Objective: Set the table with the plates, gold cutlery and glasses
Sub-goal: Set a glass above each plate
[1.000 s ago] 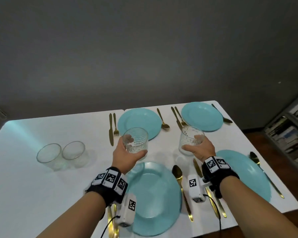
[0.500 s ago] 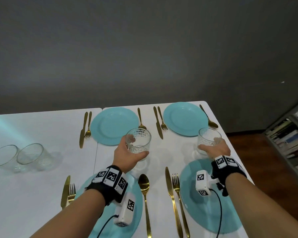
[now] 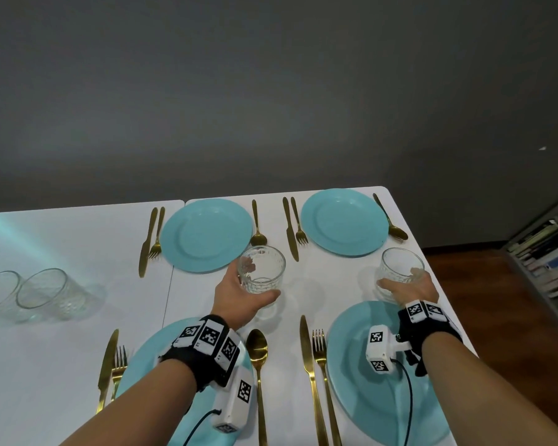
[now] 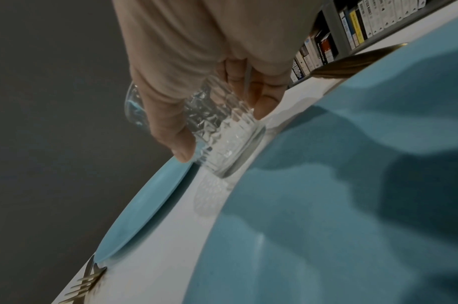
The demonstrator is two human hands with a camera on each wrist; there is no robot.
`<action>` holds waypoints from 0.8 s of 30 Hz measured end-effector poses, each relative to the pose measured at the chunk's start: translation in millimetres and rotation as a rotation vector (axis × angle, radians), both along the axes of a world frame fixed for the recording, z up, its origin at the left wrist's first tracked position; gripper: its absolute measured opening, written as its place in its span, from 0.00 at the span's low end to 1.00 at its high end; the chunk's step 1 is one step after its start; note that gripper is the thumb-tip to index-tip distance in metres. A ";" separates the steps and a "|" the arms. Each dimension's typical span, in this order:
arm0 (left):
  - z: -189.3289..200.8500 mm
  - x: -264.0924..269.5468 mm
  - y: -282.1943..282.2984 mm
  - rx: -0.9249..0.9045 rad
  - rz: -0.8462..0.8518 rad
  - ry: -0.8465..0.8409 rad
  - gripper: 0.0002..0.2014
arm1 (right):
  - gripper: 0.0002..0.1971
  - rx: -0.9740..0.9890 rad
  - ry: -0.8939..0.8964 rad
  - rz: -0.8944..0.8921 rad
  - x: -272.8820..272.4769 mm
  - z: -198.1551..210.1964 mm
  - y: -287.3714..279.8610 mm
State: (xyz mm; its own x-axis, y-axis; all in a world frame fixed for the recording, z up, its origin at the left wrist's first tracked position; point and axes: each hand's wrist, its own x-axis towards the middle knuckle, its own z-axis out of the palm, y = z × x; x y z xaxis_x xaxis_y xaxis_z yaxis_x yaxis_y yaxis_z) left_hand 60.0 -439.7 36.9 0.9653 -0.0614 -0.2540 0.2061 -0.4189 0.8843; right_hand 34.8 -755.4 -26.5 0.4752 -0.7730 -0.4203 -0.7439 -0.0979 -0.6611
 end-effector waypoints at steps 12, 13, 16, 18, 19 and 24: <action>-5.8 0.1 1.5 0.002 -0.003 0.024 0.40 | 0.46 0.016 0.010 -0.063 -3.0 10.0 -2.4; -6.5 0.2 1.8 0.005 -0.005 0.023 0.40 | 0.46 0.028 0.010 -0.078 -3.4 11.7 -2.1; -8.9 0.8 2.7 0.021 -0.013 0.027 0.40 | 0.47 0.049 0.011 -0.107 -3.9 16.0 -0.3; -11.3 1.6 3.4 0.043 -0.021 0.030 0.40 | 0.47 0.057 0.013 -0.129 -3.5 19.6 1.5; -12.8 1.9 3.8 0.052 -0.024 0.032 0.41 | 0.48 0.059 0.023 -0.137 -3.0 22.4 3.7; -14.6 1.4 1.7 0.049 -0.016 0.036 0.41 | 0.43 0.145 0.108 -0.138 -5.3 38.5 26.7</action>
